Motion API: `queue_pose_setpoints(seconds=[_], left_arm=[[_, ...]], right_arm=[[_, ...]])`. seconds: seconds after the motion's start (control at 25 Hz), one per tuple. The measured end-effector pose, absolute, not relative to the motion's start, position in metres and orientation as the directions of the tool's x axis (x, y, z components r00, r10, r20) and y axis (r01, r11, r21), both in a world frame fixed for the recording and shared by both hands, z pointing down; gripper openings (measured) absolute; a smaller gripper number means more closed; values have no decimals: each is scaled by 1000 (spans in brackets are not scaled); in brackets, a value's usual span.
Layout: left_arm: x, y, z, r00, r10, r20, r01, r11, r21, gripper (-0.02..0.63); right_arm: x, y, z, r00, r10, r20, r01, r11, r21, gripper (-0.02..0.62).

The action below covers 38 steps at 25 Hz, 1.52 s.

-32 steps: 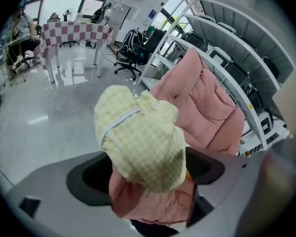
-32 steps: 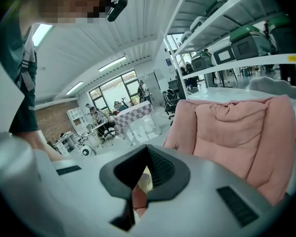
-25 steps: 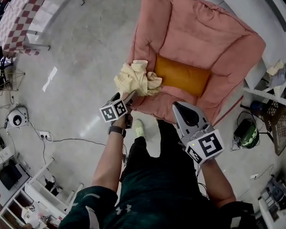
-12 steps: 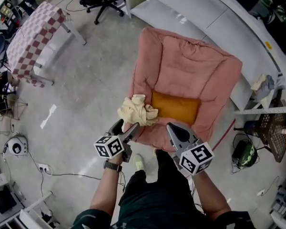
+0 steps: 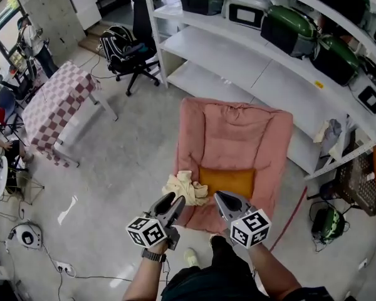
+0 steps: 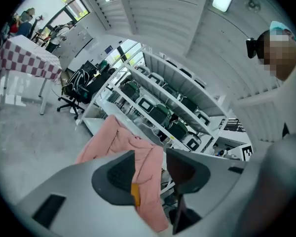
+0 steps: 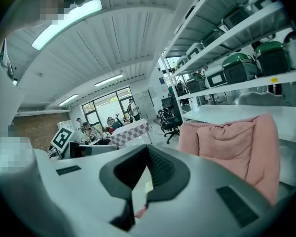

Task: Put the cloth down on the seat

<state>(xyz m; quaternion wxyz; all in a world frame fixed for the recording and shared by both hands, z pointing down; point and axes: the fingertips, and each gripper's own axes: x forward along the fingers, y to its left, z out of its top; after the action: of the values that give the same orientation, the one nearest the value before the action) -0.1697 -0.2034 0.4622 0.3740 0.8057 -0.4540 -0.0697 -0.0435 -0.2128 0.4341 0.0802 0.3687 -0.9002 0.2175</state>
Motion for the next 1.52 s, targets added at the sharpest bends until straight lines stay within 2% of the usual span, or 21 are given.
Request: queue_pose_setpoints(seconds=[0.12,0.24,0.36,0.84,1.52], left_arm=[[-174,-192,435,569,-797,201,-694,-335,637,97],[-182,-183,413,551,-816,178,-718,-354,600,39],[-182,-177,389,538,-830,146,-742,-385,549,16],[-188,-152,311,532,-841,104,-810,-469,351,5],[-215,-125,251,503,-864,21,-831,-477,285,5]], right_arm=[[-46,-203,416,-705,-652,277,-709,635,-308,3],[-47,-194,402,-698,-671,251,-715,635,-292,3],[-45,-191,386,-690,-688,223,-722,635,-276,3],[-36,-166,335,-656,-739,153,-752,622,-218,3],[-19,-153,279,-617,-783,79,-785,607,-127,3]])
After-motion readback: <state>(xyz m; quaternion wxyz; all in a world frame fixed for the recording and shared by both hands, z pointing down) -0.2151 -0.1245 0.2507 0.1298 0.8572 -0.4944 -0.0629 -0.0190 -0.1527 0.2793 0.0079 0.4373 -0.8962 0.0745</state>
